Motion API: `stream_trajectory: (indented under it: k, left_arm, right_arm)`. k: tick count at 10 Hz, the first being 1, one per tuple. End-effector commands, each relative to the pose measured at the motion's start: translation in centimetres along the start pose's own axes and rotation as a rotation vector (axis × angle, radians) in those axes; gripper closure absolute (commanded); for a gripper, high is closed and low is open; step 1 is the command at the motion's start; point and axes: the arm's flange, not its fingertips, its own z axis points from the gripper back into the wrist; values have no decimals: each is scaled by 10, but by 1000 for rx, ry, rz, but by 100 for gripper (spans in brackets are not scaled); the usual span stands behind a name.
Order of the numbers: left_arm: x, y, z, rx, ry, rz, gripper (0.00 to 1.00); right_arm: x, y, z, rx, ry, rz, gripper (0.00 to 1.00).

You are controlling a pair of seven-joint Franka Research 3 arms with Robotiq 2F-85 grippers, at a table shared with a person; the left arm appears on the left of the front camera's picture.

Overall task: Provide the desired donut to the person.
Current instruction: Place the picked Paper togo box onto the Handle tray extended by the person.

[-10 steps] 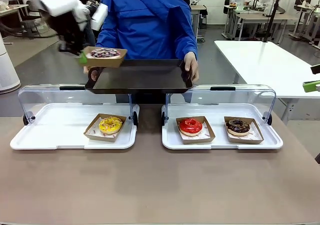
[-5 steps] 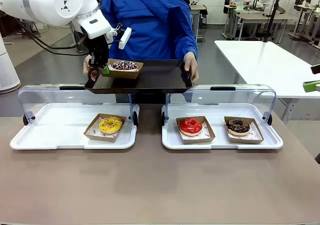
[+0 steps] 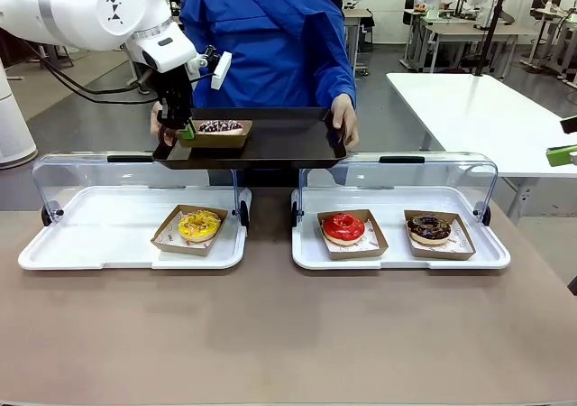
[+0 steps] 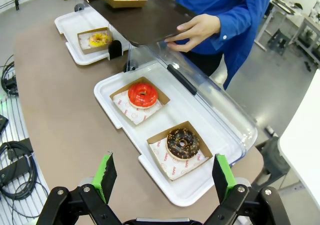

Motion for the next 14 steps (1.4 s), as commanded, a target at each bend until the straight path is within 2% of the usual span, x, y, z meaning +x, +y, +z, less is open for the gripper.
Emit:
stream_trajectory:
  k: [1, 2, 3, 8, 14]
  left_arm:
    - [-1, 0, 3, -18, -14, 45, 0]
    - [0, 1, 3, -44, -25, 47, 38]
    - [-1, 2, 5, -57, -24, 58, 0]
    - [-1, -2, 19, -135, -33, 73, 0]
    - [-3, 0, 23, -165, -73, 96, 0]
  right_arm:
    - [-1, 0, -1, 8, -3, 10, 0]
    - [-1, 0, -1, 8, -3, 10, 0]
    - [-1, 0, -1, 8, -3, 10, 0]
    - [-1, 0, -1, 8, -3, 10, 0]
    - [-1, 0, -1, 8, -3, 10, 0]
